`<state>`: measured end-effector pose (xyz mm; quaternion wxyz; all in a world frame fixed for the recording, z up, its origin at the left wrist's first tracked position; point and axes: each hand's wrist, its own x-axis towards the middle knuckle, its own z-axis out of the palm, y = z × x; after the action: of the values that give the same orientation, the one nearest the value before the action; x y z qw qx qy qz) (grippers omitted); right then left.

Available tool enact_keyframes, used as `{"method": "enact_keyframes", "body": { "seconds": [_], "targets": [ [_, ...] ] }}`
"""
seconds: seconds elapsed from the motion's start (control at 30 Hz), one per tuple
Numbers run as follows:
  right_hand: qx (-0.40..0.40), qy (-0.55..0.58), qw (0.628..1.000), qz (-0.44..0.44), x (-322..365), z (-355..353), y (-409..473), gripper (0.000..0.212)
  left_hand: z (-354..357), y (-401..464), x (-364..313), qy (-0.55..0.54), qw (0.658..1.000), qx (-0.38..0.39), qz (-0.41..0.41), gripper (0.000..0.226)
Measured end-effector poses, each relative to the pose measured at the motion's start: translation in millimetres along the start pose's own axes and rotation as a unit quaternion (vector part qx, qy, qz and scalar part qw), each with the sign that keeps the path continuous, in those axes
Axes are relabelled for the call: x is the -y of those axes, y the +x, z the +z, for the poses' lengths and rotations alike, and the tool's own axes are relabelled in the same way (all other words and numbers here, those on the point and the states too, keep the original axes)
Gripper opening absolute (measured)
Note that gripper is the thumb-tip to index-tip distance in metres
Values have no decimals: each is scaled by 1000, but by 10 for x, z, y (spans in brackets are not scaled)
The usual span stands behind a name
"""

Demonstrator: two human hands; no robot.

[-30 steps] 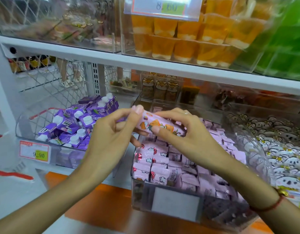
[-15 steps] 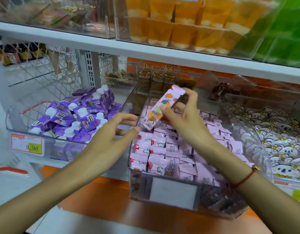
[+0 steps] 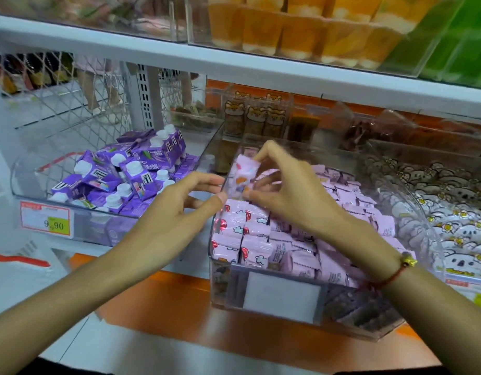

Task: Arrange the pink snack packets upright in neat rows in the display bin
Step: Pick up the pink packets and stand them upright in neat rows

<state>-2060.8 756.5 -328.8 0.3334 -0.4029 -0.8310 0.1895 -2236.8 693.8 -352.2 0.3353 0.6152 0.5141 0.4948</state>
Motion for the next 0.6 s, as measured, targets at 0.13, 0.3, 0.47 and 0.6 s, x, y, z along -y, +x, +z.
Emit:
{"method": "enact_keyframes", "body": {
  "seconds": [0.13, 0.3, 0.47, 0.6],
  "targets": [
    [47, -186, 981, -15, -79, 91, 3, 17, 4, 5, 2, 0, 1000, -1, 5, 14],
    [129, -190, 973, 23, -118, 63, 41, 29, 4, 5, 15, 18, 1000, -9, 13, 14],
    [132, -137, 981, 37, -114, -102, -40, 33, -19, 51, -37, 189, 972, -45, 131, 30],
    [41, -172, 984, 33, -162, -322, -255, 31, 16, 306, -242, 334, 911, 20, 240, 28]
  ]
}}
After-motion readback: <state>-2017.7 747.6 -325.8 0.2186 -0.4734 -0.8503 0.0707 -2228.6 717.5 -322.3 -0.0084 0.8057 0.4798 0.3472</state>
